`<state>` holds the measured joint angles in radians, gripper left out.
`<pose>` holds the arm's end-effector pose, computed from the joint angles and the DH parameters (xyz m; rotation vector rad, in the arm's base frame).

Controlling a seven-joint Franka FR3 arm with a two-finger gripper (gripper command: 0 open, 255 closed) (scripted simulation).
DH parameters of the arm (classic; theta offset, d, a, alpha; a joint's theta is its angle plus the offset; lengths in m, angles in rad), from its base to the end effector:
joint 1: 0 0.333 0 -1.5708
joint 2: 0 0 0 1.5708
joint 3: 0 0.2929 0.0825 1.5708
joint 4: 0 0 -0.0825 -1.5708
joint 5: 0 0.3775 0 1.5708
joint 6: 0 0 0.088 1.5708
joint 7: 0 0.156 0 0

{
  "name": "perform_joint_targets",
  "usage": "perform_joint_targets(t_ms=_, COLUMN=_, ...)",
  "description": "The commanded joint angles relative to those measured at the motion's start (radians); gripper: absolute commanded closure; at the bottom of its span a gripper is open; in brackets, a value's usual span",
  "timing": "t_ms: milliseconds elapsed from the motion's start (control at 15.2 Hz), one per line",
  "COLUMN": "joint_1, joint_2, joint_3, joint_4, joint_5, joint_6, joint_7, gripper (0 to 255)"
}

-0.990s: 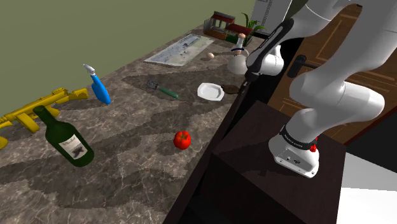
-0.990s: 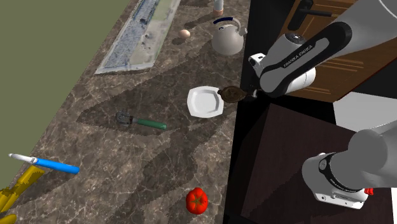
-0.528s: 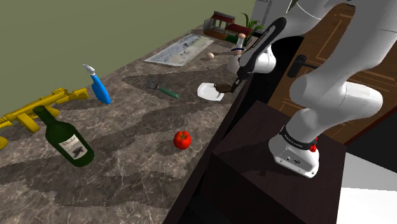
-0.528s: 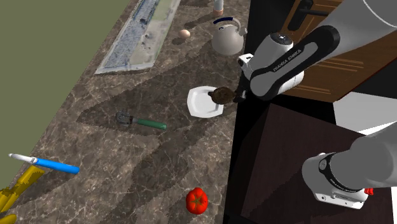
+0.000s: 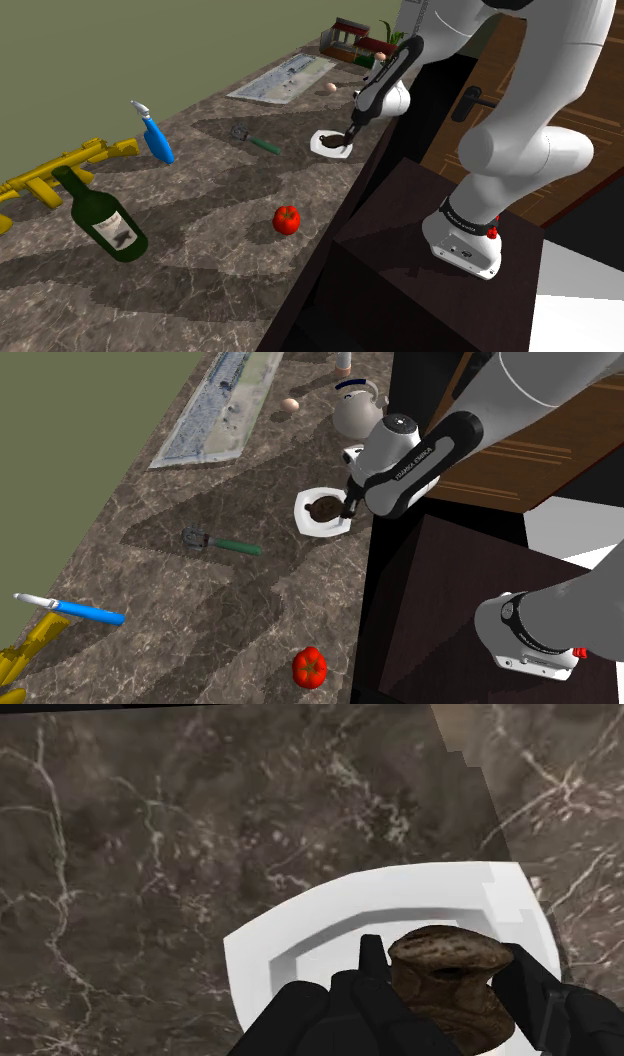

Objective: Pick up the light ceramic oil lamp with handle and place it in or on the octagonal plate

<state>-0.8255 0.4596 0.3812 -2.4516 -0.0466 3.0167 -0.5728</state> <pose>0.4481 -0.1827 0.0822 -3.0544 -0.1939 -0.3040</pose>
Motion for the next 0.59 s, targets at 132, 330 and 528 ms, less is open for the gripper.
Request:
perform_joint_targets(t_ms=132, joint_1=0.043, joint_2=0.066, joint_3=-0.046, joint_4=0.024, joint_5=-0.019, joint_6=0.046, joint_7=0.010, gripper=255)
perform_joint_targets(t_ms=330, joint_1=0.066, joint_2=0.112, joint_3=-0.073, joint_4=0.040, joint_5=-0.027, joint_6=0.077, joint_7=0.011, gripper=255)
perform_joint_targets(t_ms=528, joint_1=0.066, joint_2=0.112, joint_3=-0.073, joint_4=0.040, joint_5=-0.027, joint_6=0.077, joint_7=0.011, gripper=255)
